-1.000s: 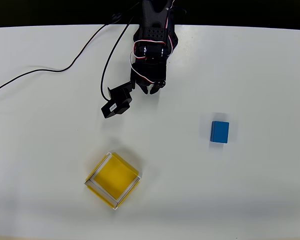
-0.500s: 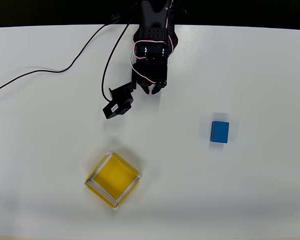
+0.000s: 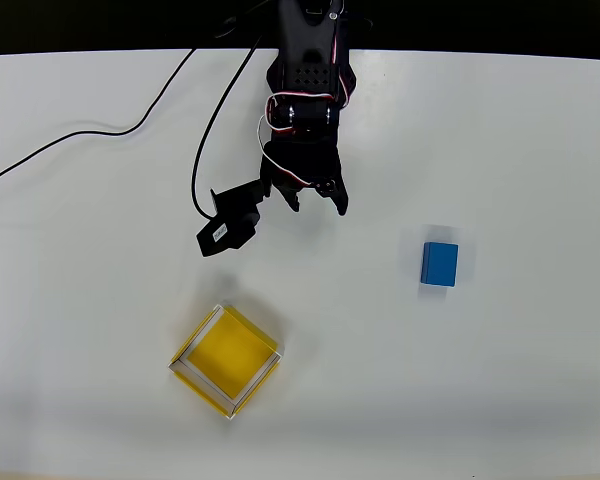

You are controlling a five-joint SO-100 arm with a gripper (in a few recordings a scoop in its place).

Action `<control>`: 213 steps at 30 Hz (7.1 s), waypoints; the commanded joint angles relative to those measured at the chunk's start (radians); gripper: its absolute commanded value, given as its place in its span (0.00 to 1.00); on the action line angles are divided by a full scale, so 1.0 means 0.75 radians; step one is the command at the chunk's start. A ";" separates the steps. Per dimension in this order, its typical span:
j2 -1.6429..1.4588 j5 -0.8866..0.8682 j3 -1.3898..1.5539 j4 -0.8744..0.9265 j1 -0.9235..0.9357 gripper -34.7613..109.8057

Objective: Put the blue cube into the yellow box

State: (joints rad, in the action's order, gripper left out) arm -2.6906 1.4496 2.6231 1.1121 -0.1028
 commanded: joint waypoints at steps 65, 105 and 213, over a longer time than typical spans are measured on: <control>1.998 -0.720 -1.677 0.074 -0.800 0.50; 1.282 -0.178 -1.442 0.063 -0.376 0.32; -0.401 0.325 0.403 -0.589 0.006 0.25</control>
State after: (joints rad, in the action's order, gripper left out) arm -2.8394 1.6782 2.8195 0.6765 -0.0813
